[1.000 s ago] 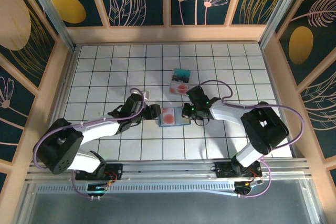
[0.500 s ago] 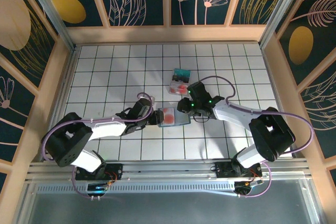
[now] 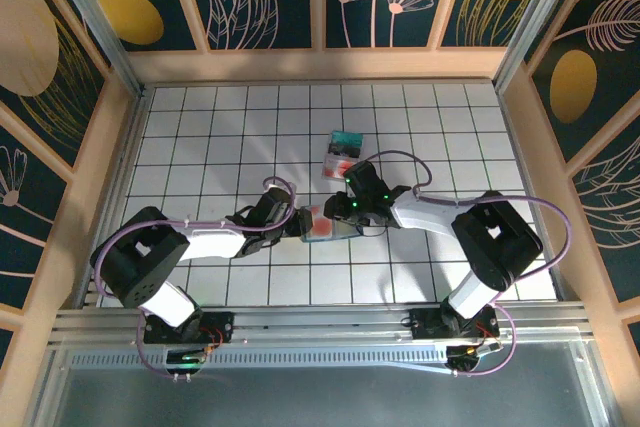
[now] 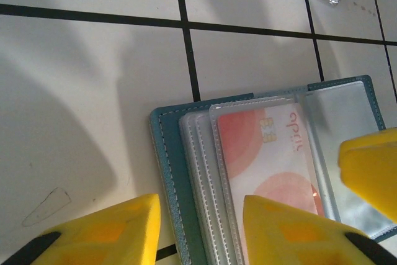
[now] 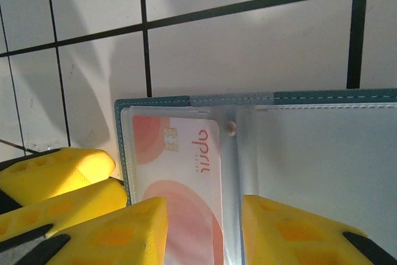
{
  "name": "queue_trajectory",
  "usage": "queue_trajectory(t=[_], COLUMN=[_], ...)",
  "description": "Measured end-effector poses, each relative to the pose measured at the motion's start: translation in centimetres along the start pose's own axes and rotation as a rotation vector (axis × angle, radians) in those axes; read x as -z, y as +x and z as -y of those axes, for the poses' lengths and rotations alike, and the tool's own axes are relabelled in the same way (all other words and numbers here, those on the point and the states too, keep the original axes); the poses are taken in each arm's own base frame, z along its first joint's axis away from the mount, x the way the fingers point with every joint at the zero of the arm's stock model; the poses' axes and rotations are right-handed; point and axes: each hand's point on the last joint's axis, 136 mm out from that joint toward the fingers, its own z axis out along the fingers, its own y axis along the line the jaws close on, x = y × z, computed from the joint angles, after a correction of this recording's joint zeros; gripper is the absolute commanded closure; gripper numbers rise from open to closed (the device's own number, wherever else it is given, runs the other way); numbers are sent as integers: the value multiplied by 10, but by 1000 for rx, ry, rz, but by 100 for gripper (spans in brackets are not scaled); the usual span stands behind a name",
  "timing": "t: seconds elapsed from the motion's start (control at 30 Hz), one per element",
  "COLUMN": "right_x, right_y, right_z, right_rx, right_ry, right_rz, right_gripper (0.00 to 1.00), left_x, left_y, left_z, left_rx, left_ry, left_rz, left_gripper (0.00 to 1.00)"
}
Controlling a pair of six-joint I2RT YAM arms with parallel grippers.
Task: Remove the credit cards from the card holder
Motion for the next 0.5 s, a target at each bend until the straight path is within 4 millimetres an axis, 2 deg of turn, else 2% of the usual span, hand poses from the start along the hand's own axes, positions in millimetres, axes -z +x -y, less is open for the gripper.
queue_trajectory(t=[0.23,0.33,0.5], right_x=[-7,-8,-10], right_y=[2,2,7], right_z=[-4,-5,-2], right_rx=[-9,-16,-28], right_ry=[-21,-31,-32], right_rz=[-6,-1,-6], right_gripper=[66,68,68], left_x=[0,-2,-2], left_y=[-1,1,6], left_z=[1,-2,-7], left_rx=[1,9,15], left_ry=[11,2,-10], left_rz=[11,8,0], left_gripper=[66,70,71])
